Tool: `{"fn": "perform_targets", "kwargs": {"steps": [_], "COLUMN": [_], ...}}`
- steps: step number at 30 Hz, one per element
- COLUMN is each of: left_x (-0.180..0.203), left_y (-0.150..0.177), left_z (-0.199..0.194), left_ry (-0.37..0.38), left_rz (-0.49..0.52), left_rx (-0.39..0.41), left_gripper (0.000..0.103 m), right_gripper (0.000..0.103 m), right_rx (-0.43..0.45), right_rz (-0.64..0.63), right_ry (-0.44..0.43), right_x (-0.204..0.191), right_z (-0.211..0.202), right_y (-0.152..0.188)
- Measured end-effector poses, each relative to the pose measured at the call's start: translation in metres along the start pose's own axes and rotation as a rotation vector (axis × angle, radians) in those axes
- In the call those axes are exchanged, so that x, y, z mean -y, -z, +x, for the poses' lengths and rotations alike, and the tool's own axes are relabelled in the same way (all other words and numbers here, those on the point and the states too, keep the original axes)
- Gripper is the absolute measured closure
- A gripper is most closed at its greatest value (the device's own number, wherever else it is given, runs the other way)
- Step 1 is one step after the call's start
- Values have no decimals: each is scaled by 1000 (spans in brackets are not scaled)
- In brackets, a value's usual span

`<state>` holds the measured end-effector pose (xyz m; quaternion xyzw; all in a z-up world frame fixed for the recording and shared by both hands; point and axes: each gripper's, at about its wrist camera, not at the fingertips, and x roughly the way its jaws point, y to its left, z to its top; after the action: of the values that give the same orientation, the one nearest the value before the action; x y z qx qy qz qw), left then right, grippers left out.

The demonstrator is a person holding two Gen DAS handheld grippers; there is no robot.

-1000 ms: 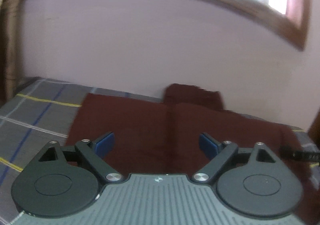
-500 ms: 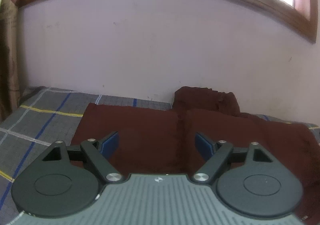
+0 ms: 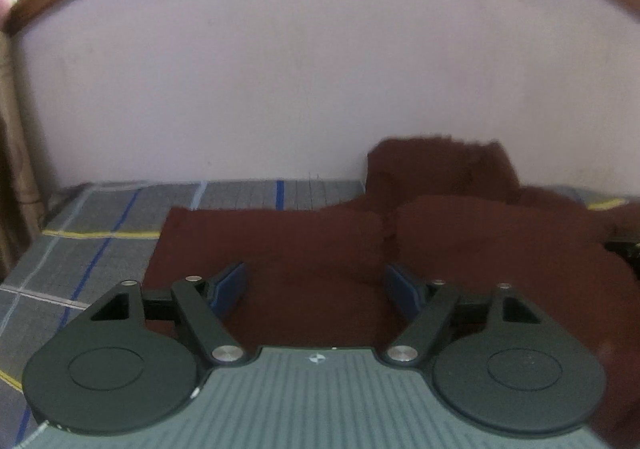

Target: Fold large clothes

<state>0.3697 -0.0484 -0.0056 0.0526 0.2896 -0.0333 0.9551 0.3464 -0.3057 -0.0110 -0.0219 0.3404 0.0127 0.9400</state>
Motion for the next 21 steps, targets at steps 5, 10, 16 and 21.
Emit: {"fn": "perform_targets", "kwargs": {"steps": [5,10,16,21], "left_x": [-10,-16,-15,-15], "left_y": [3,12,20,21], "left_z": [18,29,36,38], "left_ry": [29,38,18,1], "left_rz": [-52,-65,-63,-64], "left_rx": [-56,-76,-72,-81], "left_gripper": [20,11,2,0], "right_gripper": [103,103,103,103], "right_rx": [-31,4,31,37], "right_rz": [14,36,42,38], "right_ry": [1,-29,-40,-37], "right_x": [4,11,11,11], "right_z": [12,15,17,19], "right_y": [12,24,25,25]}}
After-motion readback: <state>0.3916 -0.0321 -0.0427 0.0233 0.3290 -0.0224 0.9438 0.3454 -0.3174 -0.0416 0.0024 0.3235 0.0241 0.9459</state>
